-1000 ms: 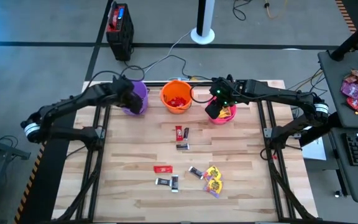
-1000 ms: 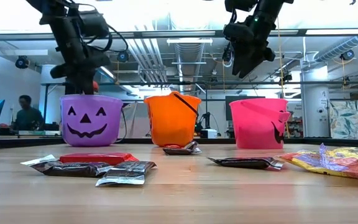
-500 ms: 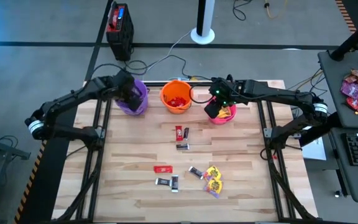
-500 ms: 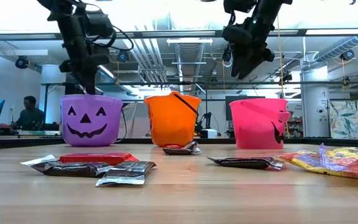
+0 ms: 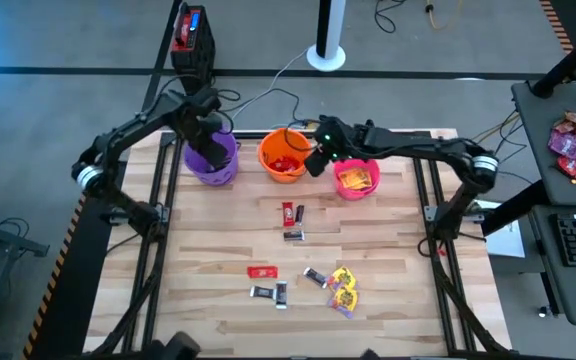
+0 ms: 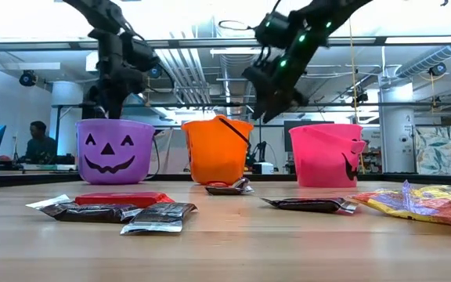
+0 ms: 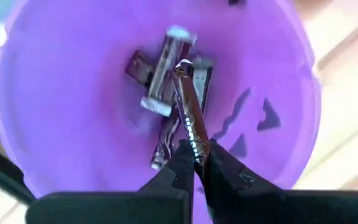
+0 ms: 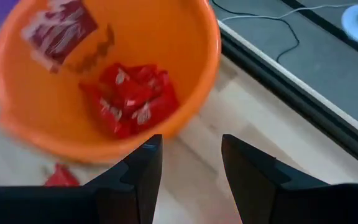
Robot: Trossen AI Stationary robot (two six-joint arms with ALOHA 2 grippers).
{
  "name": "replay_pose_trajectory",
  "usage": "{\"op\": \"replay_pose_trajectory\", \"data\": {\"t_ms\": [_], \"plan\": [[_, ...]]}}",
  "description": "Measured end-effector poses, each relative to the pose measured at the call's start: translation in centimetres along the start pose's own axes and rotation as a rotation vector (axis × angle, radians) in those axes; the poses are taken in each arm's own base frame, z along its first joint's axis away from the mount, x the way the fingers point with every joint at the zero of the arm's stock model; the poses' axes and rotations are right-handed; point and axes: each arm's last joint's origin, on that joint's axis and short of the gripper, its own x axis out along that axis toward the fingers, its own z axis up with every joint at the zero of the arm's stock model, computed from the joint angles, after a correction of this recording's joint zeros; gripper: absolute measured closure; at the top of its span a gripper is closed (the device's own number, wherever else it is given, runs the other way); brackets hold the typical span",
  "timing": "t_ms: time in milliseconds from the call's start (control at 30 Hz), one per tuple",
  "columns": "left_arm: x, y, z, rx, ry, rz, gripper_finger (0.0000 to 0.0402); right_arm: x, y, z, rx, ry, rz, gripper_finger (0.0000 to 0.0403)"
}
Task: Sort candy by brand, put in halloween buckets
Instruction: Put the black candy into the violet bucket
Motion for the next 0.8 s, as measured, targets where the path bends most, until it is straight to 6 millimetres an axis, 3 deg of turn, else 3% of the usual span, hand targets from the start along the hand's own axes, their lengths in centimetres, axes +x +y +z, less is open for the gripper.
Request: {"op": "replay_pose_trajectory", "data": {"t_ms": [100, 233, 367, 567, 800], "plan": [[0.4, 0.3, 0.9, 0.015, 0.116, -0.006, 0.0399, 1.6, -1.0, 1.2, -0.007, 0.0, -0.019, 0.0243], [1.4, 0.4, 2.1, 0.034, 0.199, 0.01, 0.0398, 2.1, -2.4, 3.0, -0.082, -0.011, -0.048, 0.0243], [1.7, 0.5, 2.4, 0.04, 0.211, 0.036, 0.0398, 1.0, -3.7, 4.4, -0.075, -0.052, -0.065, 0.0243], [1.7, 0.7, 2.2, 0.015, 0.207, 0.102, 0.039, -0.9, -4.6, 5.0, -0.043, -0.084, -0.05, 0.0243], [1.8, 0.7, 2.6, 0.025, 0.164, 0.093, 0.0321, -0.9, -4.7, 5.0, -0.046, -0.078, -0.032, 0.0243]]}}
